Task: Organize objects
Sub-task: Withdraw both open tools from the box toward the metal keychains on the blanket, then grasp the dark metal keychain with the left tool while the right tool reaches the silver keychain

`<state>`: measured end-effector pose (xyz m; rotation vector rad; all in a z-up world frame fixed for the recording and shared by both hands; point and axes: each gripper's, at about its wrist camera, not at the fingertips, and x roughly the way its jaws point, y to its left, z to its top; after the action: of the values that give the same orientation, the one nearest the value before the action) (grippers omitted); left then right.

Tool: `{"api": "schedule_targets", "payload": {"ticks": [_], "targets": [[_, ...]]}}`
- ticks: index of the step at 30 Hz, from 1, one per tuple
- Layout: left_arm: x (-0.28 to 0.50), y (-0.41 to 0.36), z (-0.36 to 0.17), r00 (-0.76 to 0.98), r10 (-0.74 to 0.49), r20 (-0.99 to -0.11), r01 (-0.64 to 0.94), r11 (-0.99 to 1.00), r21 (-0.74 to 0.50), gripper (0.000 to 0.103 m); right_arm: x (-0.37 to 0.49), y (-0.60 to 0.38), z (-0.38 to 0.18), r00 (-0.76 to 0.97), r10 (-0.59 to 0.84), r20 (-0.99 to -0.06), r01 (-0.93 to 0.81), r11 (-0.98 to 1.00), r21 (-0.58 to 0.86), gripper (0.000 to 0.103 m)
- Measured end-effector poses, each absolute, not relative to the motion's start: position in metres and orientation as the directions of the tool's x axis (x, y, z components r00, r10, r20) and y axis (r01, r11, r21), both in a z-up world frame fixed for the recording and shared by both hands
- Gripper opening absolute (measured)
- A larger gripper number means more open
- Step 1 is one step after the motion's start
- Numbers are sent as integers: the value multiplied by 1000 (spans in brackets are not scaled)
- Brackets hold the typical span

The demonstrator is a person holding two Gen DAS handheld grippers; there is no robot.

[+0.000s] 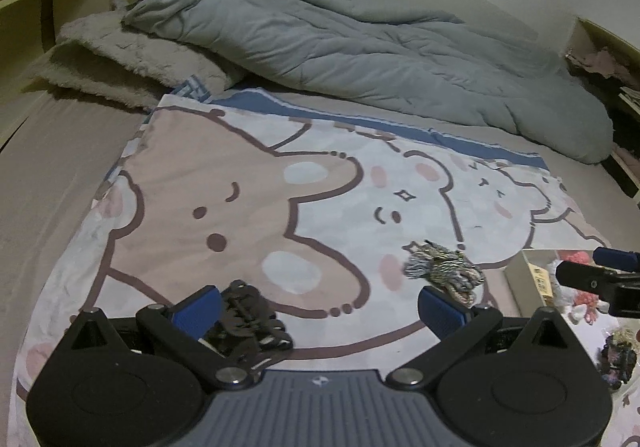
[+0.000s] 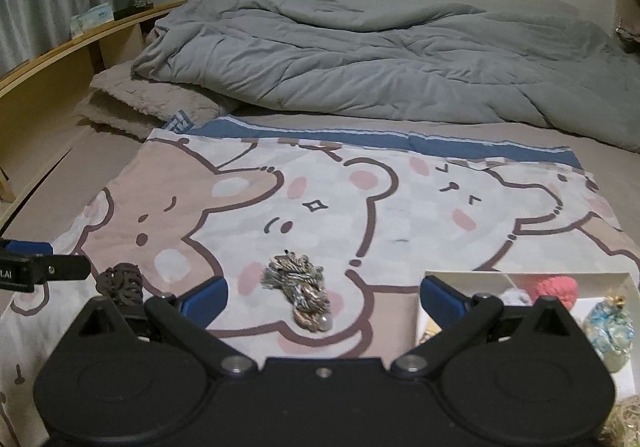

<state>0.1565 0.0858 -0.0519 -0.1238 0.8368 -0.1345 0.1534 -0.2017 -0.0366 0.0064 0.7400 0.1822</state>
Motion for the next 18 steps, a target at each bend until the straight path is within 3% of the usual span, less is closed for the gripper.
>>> {"api": "schedule_targets", "payload": {"ticks": [6,13,18], "targets": [[167,97,-61,647,-140,-749,33,987,-157,101,166,-195,-45,721,178,-669,-174,982,73,103],[186,102,-80,608,-156,-779,-64,968,-244,72,187,-188,-61,724,183,-665,-179,981,75,103],[198,109,-96,591,-127,-797,-188,939,-289,59,202,-181,-75,745,160,-647,-195,981,17,103]]}}
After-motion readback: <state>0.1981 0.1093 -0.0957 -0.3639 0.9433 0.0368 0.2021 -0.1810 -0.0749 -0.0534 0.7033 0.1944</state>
